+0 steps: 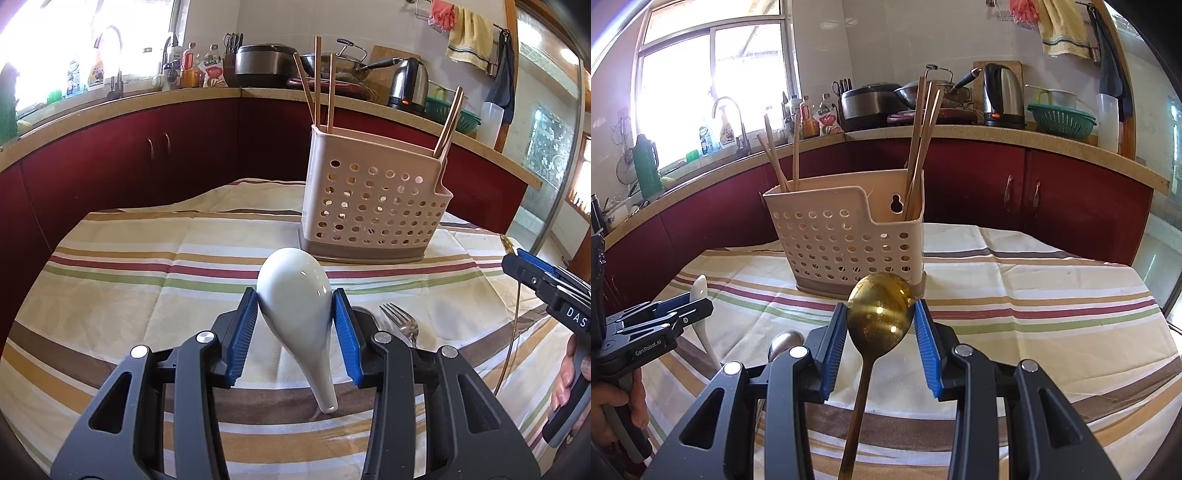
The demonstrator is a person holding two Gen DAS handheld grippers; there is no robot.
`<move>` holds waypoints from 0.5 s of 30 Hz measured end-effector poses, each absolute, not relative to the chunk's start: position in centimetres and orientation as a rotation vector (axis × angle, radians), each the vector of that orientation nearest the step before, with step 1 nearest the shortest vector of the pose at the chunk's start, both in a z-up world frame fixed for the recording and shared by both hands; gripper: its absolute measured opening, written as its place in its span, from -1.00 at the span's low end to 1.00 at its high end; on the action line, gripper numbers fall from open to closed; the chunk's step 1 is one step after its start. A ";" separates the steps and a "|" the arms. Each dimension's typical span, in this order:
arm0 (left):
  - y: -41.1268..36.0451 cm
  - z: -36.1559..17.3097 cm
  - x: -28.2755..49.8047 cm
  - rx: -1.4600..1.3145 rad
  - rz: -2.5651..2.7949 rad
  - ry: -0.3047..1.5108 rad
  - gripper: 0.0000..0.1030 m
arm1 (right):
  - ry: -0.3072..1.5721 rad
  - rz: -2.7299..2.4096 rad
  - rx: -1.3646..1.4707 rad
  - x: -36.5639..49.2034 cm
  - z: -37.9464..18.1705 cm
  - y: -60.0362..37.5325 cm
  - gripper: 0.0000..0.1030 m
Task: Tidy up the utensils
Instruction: 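Lift both spoons with both tools and carry them toward the caddy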
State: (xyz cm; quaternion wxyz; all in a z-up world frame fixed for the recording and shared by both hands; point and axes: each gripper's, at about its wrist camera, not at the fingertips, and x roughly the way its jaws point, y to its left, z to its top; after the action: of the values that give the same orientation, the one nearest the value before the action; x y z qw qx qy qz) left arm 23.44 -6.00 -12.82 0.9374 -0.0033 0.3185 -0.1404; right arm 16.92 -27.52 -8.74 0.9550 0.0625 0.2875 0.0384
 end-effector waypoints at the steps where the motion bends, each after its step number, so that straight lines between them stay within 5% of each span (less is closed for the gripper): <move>1: -6.0 -12.8 23.4 -0.008 -0.287 0.649 -0.21 | 0.580 0.077 0.128 16.9 -8.7 -27.5 -0.27; 15: -5.7 -11.2 22.8 -0.011 -0.287 0.602 -0.22 | 0.503 0.059 0.129 16.2 -7.1 -27.8 -0.27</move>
State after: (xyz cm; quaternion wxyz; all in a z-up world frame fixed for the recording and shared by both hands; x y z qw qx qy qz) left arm 22.83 -5.69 -11.16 0.9449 -0.0054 0.2956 -0.1407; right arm 16.20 -27.78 -7.08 0.9661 0.0635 0.2486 0.0292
